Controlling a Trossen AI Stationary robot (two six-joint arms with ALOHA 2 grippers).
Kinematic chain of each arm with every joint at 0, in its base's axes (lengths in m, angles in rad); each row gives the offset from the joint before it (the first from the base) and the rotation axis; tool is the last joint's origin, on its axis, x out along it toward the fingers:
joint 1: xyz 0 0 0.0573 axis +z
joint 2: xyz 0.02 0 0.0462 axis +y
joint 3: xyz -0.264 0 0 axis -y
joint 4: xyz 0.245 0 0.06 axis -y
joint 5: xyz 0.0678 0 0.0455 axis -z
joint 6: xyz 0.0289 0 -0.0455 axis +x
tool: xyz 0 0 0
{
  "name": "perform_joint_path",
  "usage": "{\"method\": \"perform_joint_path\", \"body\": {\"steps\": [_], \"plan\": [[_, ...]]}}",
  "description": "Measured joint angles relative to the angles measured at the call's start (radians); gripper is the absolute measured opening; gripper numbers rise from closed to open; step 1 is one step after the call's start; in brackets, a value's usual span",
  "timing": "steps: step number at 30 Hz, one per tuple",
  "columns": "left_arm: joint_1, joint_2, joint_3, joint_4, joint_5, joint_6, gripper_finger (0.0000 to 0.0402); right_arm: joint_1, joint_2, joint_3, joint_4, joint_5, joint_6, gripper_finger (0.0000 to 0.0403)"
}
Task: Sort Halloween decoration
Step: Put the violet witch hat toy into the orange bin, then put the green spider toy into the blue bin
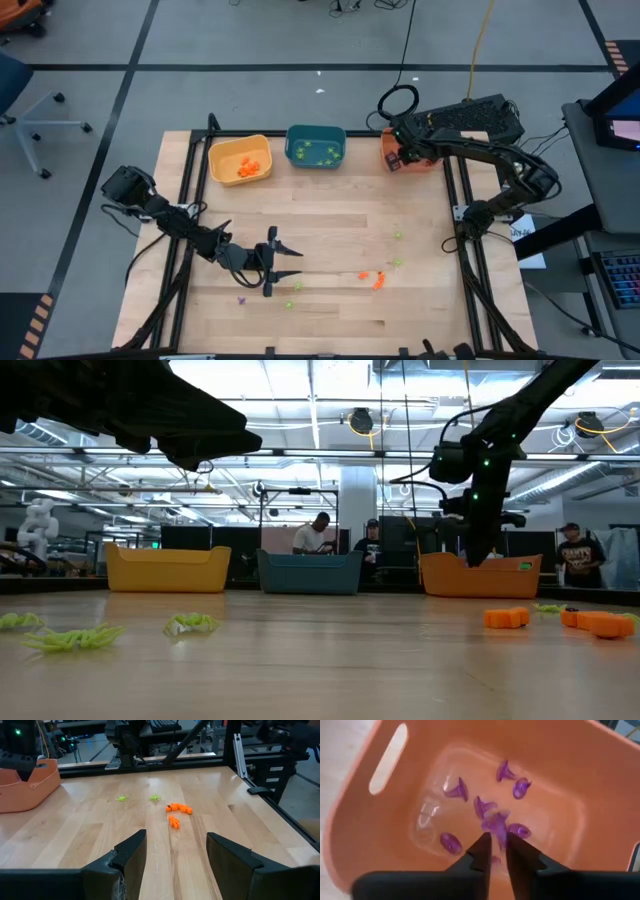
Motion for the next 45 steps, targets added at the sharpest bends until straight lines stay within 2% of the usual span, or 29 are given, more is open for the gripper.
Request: {"method": "perform_joint_path", "body": {"steps": [8,15,18,22,25,28,31,35,41,45], "plan": [[0.000,0.000,0.000,0.000,0.000,0.000,0.0205,0.005,-0.074,0.000,0.004,-0.002,-0.022,0.0129],[0.000,0.000,0.000,0.003,-0.001,0.000,0.0205,0.104,-0.271,0.000,-0.125,0.001,0.018,0.0171],[0.000,0.000,0.009,0.024,0.000,0.000,0.0205,0.206,-0.355,-0.003,-0.190,0.003,0.101,0.0175],[-0.001,0.000,0.018,0.031,-0.001,0.000,0.0205,0.415,-0.456,-0.069,-0.180,0.003,0.223,0.0175],[-0.001,0.000,0.018,0.020,-0.001,-0.018,0.0205,0.605,-0.520,-0.168,-0.083,0.030,0.329,0.0172],[-0.001,0.000,0.018,0.012,0.000,-0.047,0.0205,0.796,-0.553,-0.266,0.050,0.119,0.408,0.0172],[0.000,0.000,0.018,0.013,-0.001,-0.051,0.0205,0.954,-0.549,-0.325,0.167,0.211,0.450,0.0172],[0.000,0.000,0.018,0.014,-0.001,-0.051,0.0205,1.110,-0.480,-0.344,0.304,0.317,0.434,0.0172],[0.000,0.000,0.018,0.017,-0.040,-0.056,0.0205,1.244,-0.303,-0.344,0.478,0.411,0.328,0.0171],[-0.001,0.000,0.018,0.009,-0.048,-0.158,0.0205,1.309,-0.172,-0.344,0.658,0.426,0.306,0.0171]]}}
